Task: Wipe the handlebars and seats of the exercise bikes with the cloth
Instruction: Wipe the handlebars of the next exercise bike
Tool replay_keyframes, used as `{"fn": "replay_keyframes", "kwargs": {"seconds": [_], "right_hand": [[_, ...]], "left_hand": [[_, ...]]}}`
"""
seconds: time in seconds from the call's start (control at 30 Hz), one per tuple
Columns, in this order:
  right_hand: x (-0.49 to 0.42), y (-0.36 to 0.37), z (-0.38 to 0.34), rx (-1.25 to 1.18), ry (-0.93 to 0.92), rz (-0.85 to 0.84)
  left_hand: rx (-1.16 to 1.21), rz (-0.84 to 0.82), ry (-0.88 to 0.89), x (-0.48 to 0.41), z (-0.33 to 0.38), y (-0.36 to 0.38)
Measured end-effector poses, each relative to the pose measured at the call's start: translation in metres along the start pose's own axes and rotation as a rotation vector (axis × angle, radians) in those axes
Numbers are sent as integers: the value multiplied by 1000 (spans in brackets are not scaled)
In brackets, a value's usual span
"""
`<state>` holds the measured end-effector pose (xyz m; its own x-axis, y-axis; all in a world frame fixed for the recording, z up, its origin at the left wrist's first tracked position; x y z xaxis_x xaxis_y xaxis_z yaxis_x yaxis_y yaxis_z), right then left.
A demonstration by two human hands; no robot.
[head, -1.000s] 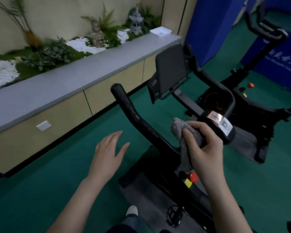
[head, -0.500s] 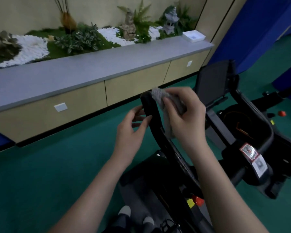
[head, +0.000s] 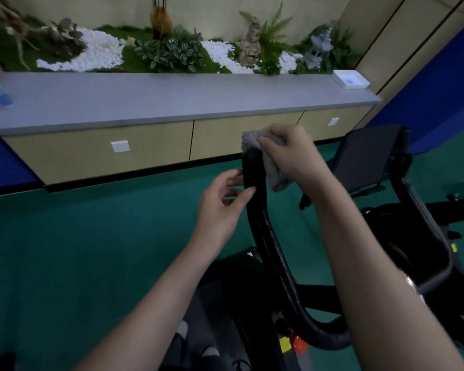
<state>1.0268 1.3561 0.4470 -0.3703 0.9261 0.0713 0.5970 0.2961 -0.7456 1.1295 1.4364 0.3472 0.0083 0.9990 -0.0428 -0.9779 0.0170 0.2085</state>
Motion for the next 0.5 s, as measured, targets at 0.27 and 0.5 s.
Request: {"fn": "replay_keyframes", "kwargs": {"seconds": [0.27,0.5], "right_hand": [[24,3,12,-104,67,214],[58,21,13,-21,57,315]], "left_hand": [[-9,44,3,1,1,1],[-4,34,-1,2,4,1]]}}
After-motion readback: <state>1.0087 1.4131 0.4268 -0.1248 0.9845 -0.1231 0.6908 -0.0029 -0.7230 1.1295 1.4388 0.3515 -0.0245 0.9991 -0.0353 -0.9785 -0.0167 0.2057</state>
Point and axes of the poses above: each hand's wrist, its own x-axis away from the middle knuckle, its own y-axis out of the palm, z = x × y, the point moved 10 cm from there along -x, towards the middle knuckle, and after that the axes turned 13 degrees about -z, right-handed, at the moved point
